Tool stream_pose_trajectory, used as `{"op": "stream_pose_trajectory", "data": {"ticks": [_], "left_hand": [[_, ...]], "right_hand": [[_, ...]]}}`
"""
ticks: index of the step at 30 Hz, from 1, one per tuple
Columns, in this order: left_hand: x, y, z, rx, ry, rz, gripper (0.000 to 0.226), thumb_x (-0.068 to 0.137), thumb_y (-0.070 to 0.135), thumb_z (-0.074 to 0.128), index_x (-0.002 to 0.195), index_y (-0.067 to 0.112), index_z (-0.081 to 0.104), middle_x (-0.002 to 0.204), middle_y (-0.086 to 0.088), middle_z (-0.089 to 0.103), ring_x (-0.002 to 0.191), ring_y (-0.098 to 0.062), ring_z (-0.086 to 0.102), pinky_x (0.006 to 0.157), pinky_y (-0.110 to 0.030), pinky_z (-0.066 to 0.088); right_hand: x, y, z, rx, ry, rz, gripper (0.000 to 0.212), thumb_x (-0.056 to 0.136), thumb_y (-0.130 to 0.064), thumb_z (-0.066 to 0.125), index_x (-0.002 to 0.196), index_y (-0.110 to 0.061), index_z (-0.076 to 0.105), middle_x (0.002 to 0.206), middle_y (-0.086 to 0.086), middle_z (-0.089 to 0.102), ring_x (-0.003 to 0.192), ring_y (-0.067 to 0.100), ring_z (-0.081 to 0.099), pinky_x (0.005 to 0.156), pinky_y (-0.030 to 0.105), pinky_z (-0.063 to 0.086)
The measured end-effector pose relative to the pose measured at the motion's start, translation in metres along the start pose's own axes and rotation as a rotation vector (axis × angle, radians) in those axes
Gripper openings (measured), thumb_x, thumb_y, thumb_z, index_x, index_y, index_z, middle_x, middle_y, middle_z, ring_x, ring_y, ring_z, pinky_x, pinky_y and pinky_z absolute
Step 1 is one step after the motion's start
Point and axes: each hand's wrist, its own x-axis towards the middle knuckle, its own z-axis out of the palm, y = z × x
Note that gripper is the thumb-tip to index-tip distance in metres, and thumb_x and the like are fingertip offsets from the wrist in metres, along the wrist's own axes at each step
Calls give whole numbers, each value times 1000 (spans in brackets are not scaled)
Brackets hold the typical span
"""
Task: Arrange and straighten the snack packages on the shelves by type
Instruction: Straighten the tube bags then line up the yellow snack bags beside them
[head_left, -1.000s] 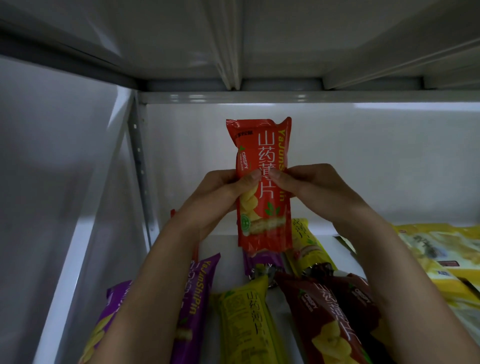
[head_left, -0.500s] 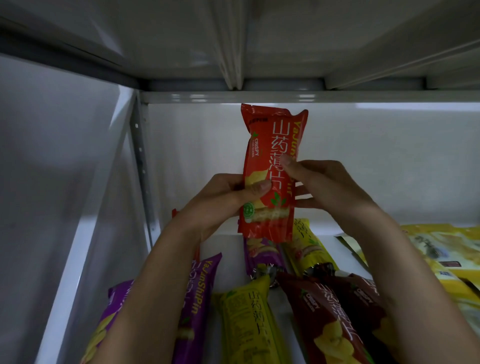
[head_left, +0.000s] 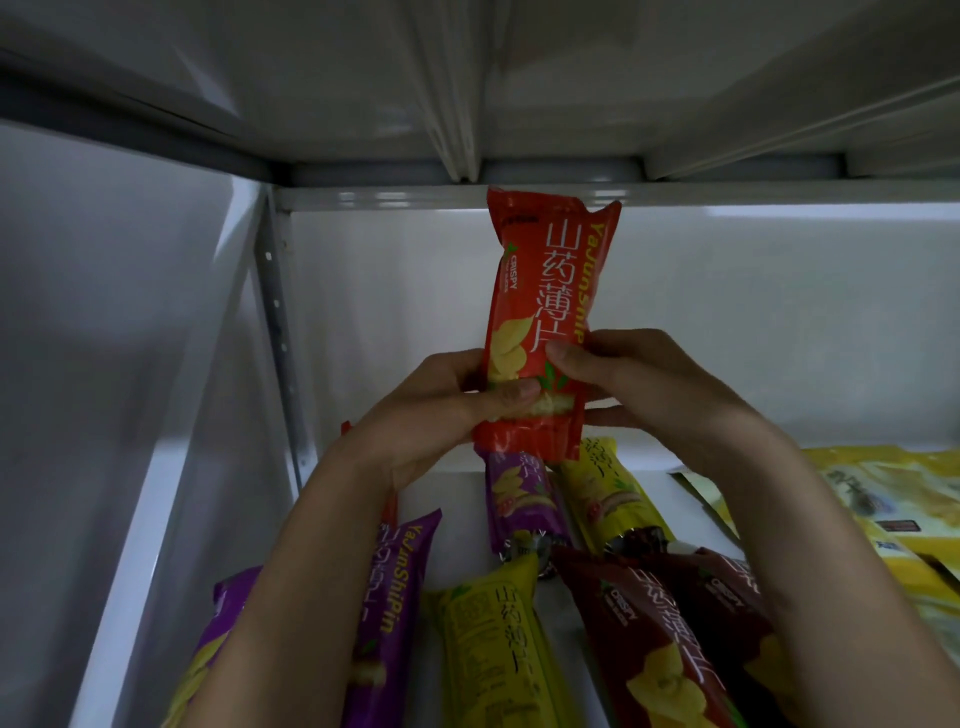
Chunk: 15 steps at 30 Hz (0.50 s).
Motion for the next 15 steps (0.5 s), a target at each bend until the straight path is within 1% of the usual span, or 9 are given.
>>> {"op": "stream_pose_trajectory", "data": {"ticks": [2, 3, 5, 7, 8, 9, 11, 13, 15], "left_hand": [[0, 1, -1, -12, -6, 15, 56, 78, 33, 75, 130, 17, 66, 123, -2, 77, 113, -20, 74, 92, -32, 61], [0, 1, 0, -29, -10, 14, 52, 79, 34, 74, 128, 17, 67, 121, -1, 77, 112, -18, 74, 90, -30, 61], [0, 3, 2, -47, 15, 14, 52, 78, 36, 74, 126, 19, 67, 121, -1, 77, 111, -17, 75, 90, -29, 61], [2, 3, 3, 24, 115, 52, 60, 77, 42, 77, 131, 20, 65, 125, -3, 74, 112, -17, 74, 91, -29, 61], [4, 4, 3, 87, 183, 80, 63, 78, 44, 78, 135, 23, 63, 125, -1, 72, 111, -16, 73, 88, -26, 61], [5, 4, 4, 143, 252, 109, 61, 80, 42, 80, 137, 26, 62, 124, 1, 70, 109, -14, 73, 83, -22, 61], [7, 5, 5, 181, 330, 154, 49, 89, 33, 78, 135, 28, 62, 121, 2, 69, 102, -10, 73, 74, -17, 60], [6, 6, 8, 157, 311, 175, 35, 97, 28, 72, 132, 25, 66, 118, 1, 71, 97, -5, 74, 72, -16, 59], [5, 8, 10, 107, 266, 160, 31, 100, 36, 64, 128, 24, 69, 117, 2, 75, 100, -3, 74, 78, -18, 60]], "right_hand": [[-2, -2, -3, 17, -80, 8, 42, 88, -38, 77, 127, -22, 72, 114, -6, 79, 107, 14, 75, 98, 36, 56], [-2, -2, -3, 34, -86, 3, 39, 89, -30, 77, 127, -21, 72, 114, -4, 79, 106, 14, 76, 97, 37, 57], [-2, -2, -3, 53, -25, -10, 36, 90, -22, 79, 125, -18, 72, 111, 0, 80, 100, 15, 78, 93, 36, 61], [-1, -1, -1, 42, 71, -21, 39, 86, -25, 82, 122, -17, 71, 108, 2, 79, 93, 14, 79, 82, 30, 64], [0, 0, 0, 26, 117, -23, 42, 84, -28, 85, 121, -17, 70, 106, 2, 79, 91, 15, 79, 79, 29, 64], [1, 1, 1, 12, 158, -23, 45, 82, -32, 86, 121, -18, 70, 105, 3, 79, 90, 17, 79, 80, 31, 64], [3, 3, 2, 2, 200, -12, 51, 80, -39, 87, 123, -18, 68, 106, 4, 78, 92, 19, 79, 84, 37, 64], [4, 4, 6, 1, 194, -9, 52, 85, -46, 81, 126, -17, 67, 109, 4, 76, 93, 19, 78, 84, 37, 65], [3, 1, 8, 21, 194, -11, 46, 96, -51, 67, 126, -16, 67, 110, 4, 76, 93, 19, 78, 83, 37, 65]]}}
